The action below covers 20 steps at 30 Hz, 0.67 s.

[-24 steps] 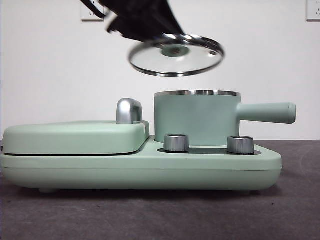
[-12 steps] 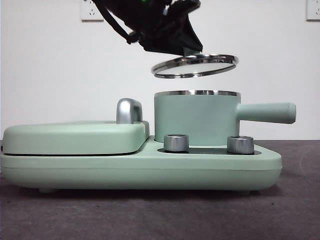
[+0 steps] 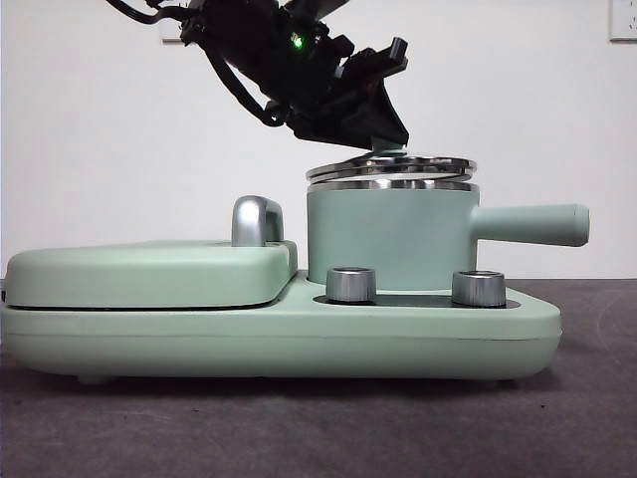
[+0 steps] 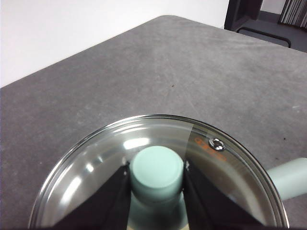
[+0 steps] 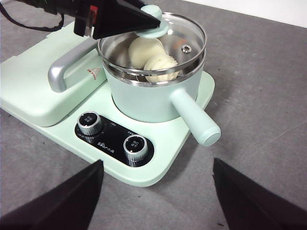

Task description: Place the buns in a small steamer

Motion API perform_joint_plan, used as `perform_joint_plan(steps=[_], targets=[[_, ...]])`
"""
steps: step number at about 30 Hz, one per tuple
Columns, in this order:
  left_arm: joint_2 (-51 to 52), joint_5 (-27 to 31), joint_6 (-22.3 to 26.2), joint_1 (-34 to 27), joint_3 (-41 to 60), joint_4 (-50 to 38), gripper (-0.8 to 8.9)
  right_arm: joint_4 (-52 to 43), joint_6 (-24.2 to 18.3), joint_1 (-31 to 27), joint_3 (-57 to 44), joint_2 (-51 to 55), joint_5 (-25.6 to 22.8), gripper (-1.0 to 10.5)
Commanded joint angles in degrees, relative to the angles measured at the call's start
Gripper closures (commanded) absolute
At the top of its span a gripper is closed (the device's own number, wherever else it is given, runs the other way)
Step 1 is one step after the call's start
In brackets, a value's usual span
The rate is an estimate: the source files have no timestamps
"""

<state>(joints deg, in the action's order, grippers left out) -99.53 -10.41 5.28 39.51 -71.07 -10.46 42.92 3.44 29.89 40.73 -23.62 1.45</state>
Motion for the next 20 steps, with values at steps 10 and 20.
perform_joint_plan(steps=[10, 20], targets=[[-1.81, -0.09, 1.14, 0.37, -0.87, -1.64, 8.03, -0.44, 0.37, 0.37, 0.2, -0.26, -0.28, 5.9], [-2.01, -0.09, 1.14, 0.37, -0.87, -0.9, 8.03, -0.44, 0.37, 0.37, 0.2, -0.26, -0.46, 5.9]])
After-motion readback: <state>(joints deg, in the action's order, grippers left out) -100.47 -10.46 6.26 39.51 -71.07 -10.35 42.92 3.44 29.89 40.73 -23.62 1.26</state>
